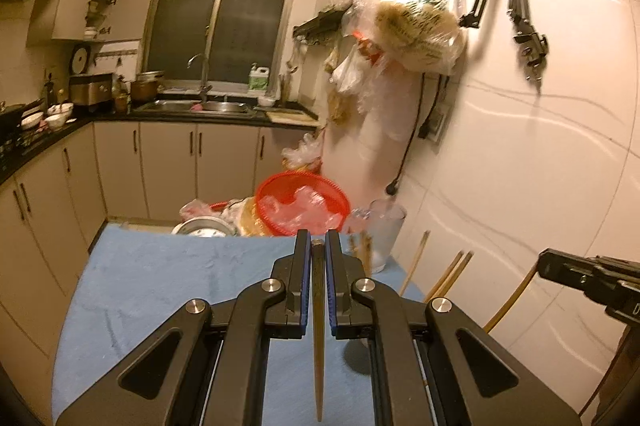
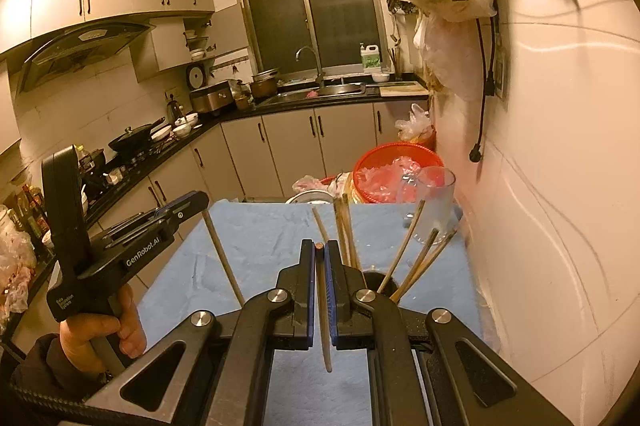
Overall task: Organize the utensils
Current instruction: 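Lift both held chopsticks and carry them over the black cup, then lower the chopsticks into the black cup and open both tools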
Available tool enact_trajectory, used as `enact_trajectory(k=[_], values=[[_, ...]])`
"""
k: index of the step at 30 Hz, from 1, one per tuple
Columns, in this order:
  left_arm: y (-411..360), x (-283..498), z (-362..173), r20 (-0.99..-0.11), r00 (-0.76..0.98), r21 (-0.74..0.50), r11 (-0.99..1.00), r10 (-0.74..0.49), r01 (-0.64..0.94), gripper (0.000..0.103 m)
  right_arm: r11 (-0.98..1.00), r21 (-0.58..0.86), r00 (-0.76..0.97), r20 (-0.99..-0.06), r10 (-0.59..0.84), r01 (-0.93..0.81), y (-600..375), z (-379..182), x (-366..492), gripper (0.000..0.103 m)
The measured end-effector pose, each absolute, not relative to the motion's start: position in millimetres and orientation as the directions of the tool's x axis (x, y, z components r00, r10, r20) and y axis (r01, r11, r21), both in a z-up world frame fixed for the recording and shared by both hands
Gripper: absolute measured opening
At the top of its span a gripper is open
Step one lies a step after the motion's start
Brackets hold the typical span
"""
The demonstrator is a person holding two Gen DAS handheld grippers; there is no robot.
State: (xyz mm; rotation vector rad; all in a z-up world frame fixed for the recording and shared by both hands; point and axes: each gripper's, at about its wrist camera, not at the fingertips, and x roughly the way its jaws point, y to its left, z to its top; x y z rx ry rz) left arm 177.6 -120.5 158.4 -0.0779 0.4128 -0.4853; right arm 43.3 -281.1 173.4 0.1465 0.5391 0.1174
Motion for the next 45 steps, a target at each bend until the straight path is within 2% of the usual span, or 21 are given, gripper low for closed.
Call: enact_trajectory(k=[9,17,23,30,45], values=[[-169,185,202,-0.285,0.792,-0.171,0.842,-0.54,0.512,0.006,0.988,0.154,0.892,-0.442,0.095,-0.028,-299,209,48,0.005],[-208,209,206,-0.262,0.778,-0.185,0.821,-0.57,0.54,0.006,0.987,0.16,0.917,-0.396,0.042,0.024,-319,228,65,0.005],[-223,231,191,-0.279,0.767,-0.207,0.816,-0.578,0.54,0.006,0.979,0.2,0.917,-0.396,0.045,0.038,-334,216,87,0.005],[-228,241,163,-0.3,0.77,-0.178,0.827,-0.562,0.534,0.006,0.977,0.207,0.912,-0.408,0.037,0.053,-346,189,110,0.005],[-226,251,99,-0.397,0.735,-0.213,0.835,-0.549,0.508,0.006,0.973,0.224,0.865,-0.499,0.06,0.061,-349,129,126,0.005]])
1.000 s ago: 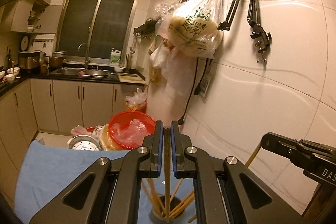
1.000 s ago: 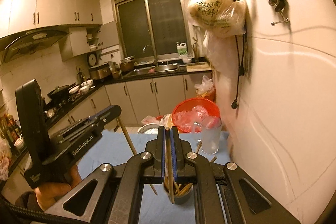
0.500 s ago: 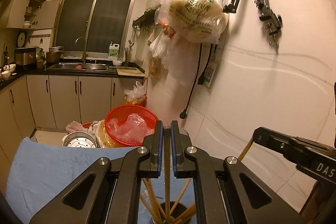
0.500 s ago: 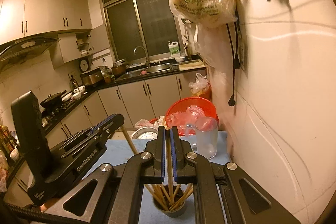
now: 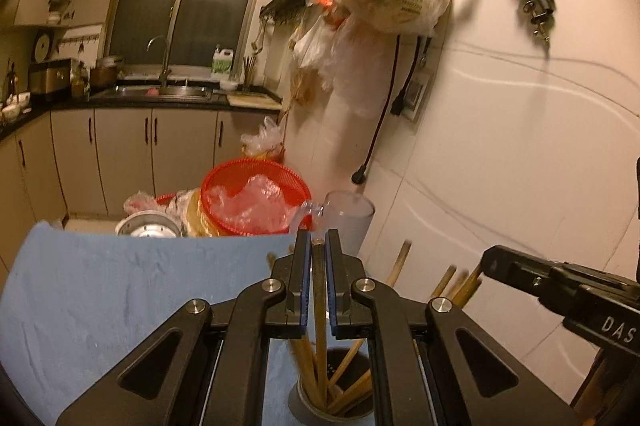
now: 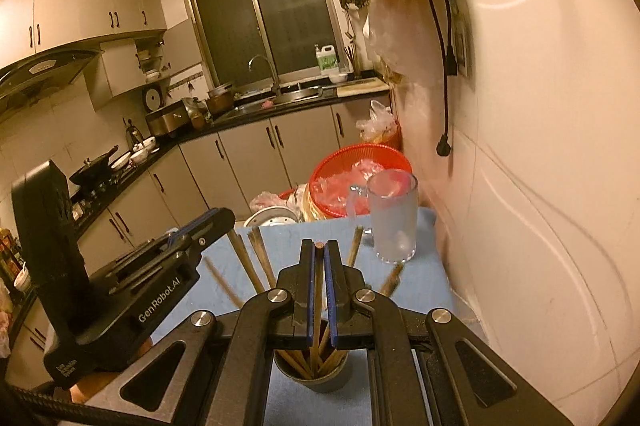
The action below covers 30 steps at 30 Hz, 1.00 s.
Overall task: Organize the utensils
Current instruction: 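Lower the chopsticks into the black cup and open both tools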
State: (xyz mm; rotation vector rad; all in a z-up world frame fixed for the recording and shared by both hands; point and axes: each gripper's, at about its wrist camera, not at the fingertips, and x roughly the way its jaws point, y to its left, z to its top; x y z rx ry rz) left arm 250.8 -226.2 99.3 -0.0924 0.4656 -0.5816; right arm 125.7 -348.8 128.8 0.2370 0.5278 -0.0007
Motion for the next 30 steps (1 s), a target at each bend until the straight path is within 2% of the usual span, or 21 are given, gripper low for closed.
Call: enact_trajectory(k=[4,18,30], values=[[-225,252,86,-0.422,0.728,-0.214,0.84,-0.54,0.499,0.007,0.972,0.225,0.853,-0.518,0.062,0.066,-349,118,126,0.005],[-221,251,84,-0.421,0.732,-0.223,0.843,-0.535,0.489,0.007,0.965,0.246,0.807,-0.585,0.077,0.086,-349,81,130,0.005],[-214,244,86,-0.422,0.725,-0.249,0.838,-0.545,0.485,0.007,0.956,0.276,0.818,-0.569,0.081,0.097,-348,82,113,0.006]])
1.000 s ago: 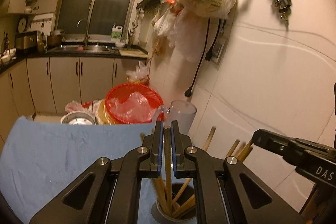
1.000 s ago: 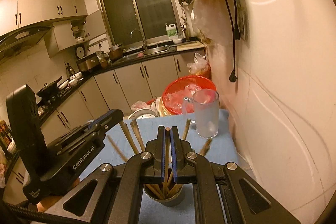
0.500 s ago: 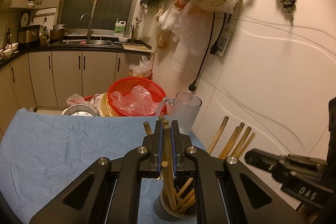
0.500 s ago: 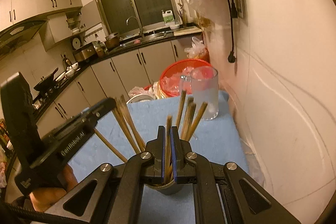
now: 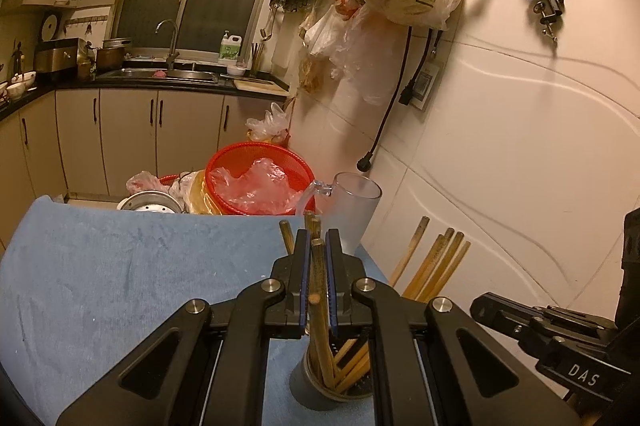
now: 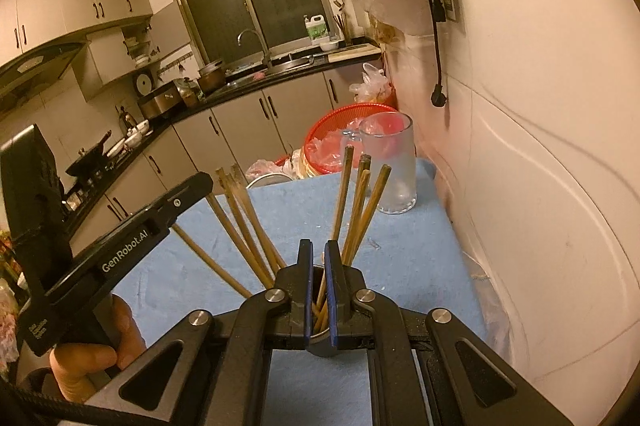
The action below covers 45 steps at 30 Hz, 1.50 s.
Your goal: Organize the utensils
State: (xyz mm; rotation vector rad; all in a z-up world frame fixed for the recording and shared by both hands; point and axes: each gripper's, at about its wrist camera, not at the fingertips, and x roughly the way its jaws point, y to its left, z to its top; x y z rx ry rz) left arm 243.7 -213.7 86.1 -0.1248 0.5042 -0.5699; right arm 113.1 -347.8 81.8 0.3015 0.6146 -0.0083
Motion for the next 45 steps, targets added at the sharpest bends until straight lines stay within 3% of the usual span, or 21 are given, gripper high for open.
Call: enact_trajectory(k=[2,6,7,10,16,18,21,29,35,45], values=[[-208,238,86,-0.419,0.724,-0.256,0.836,-0.548,0.485,0.007,0.955,0.281,0.824,-0.561,0.08,0.099,-346,84,106,0.009],[-197,223,83,-0.426,0.709,-0.268,0.827,-0.561,0.494,0.008,0.945,0.306,0.825,-0.559,0.081,0.115,-347,79,91,0.029],[-195,219,82,-0.427,0.707,-0.268,0.826,-0.564,0.497,0.014,0.943,0.31,0.826,-0.559,0.077,0.122,-347,77,87,0.032],[-182,200,76,-0.43,0.707,-0.263,0.827,-0.562,0.497,0.046,0.94,0.311,0.827,-0.559,0.062,0.139,-341,68,71,0.053],[-161,168,57,-0.463,0.71,-0.216,0.845,-0.53,0.49,0.057,0.948,0.278,0.824,-0.566,0.032,0.154,-317,46,45,0.078],[-154,156,50,-0.48,0.713,-0.196,0.855,-0.511,0.48,0.064,0.951,0.269,0.821,-0.571,0.029,0.153,-308,37,39,0.091],[-143,137,42,-0.484,0.736,-0.16,0.874,-0.474,0.458,0.078,0.953,0.265,0.81,-0.585,0.039,0.146,-297,24,32,0.1],[-120,101,22,-0.514,0.763,-0.09,0.91,-0.391,0.406,0.095,0.97,0.214,0.782,-0.621,0.043,0.117,-268,-5,14,0.103],[-100,80,11,-0.495,0.803,-0.032,0.931,-0.331,0.364,0.099,0.966,0.2,0.794,-0.608,-0.007,0.162,-261,-15,-5,0.103],[-79,67,4,-0.471,0.829,-0.046,0.947,-0.302,0.319,0.102,0.958,0.184,0.835,-0.544,-0.086,0.219,-255,-12,-28,0.103]])
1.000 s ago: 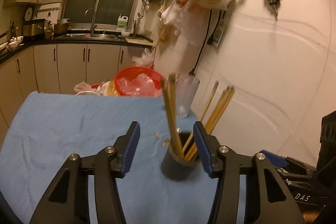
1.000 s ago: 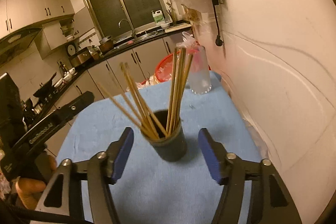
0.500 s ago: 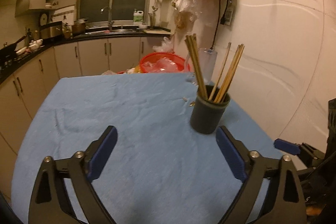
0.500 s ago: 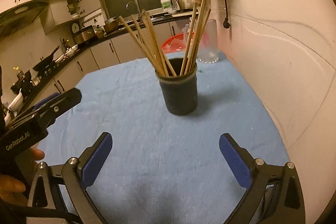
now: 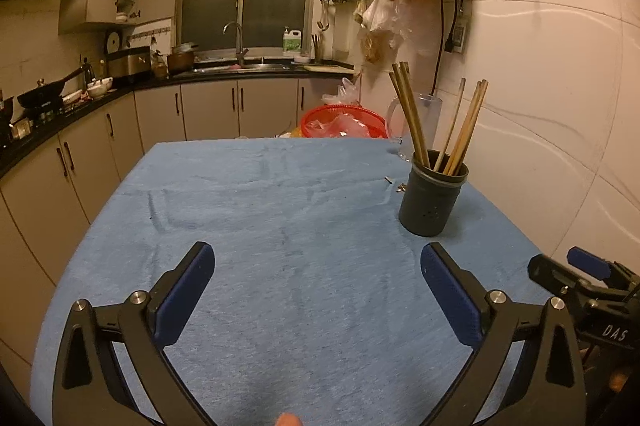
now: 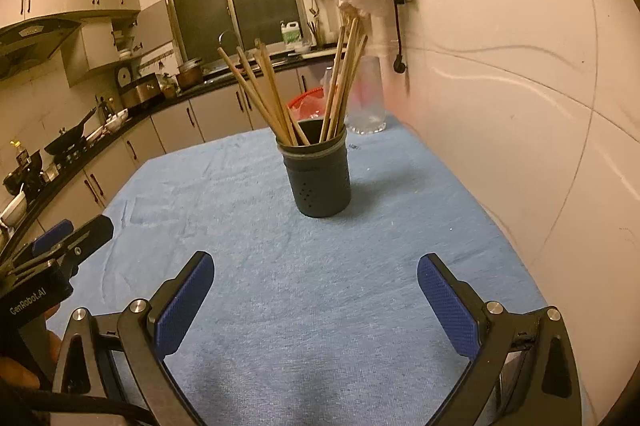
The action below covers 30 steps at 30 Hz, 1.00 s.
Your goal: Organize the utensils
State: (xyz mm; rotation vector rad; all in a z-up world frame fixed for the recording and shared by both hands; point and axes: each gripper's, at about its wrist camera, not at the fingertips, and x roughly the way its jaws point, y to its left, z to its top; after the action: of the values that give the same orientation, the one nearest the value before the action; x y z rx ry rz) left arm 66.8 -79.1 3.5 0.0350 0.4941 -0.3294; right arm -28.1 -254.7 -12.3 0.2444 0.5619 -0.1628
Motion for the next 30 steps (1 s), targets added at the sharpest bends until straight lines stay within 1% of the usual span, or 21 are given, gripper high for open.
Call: enact_trajectory(k=[7,13,24,30], values=[[-79,54,5,-0.439,0.85,-0.017,0.948,-0.293,0.318,0.103,0.958,0.163,0.861,-0.492,-0.128,0.235,-248,-7,-45,0.103],[-76,43,12,-0.399,0.872,-0.003,0.952,-0.283,0.307,0.103,0.963,0.114,0.886,-0.432,-0.172,0.242,-236,-1,-61,0.103],[-70,32,17,-0.368,0.886,0.011,0.952,-0.282,0.307,0.103,0.969,0.091,0.899,-0.402,-0.174,0.229,-228,6,-69,0.103],[-70,29,18,-0.36,0.884,0.005,0.947,-0.297,0.321,0.103,0.97,0.081,0.898,-0.403,-0.178,0.229,-227,6,-71,0.103]])
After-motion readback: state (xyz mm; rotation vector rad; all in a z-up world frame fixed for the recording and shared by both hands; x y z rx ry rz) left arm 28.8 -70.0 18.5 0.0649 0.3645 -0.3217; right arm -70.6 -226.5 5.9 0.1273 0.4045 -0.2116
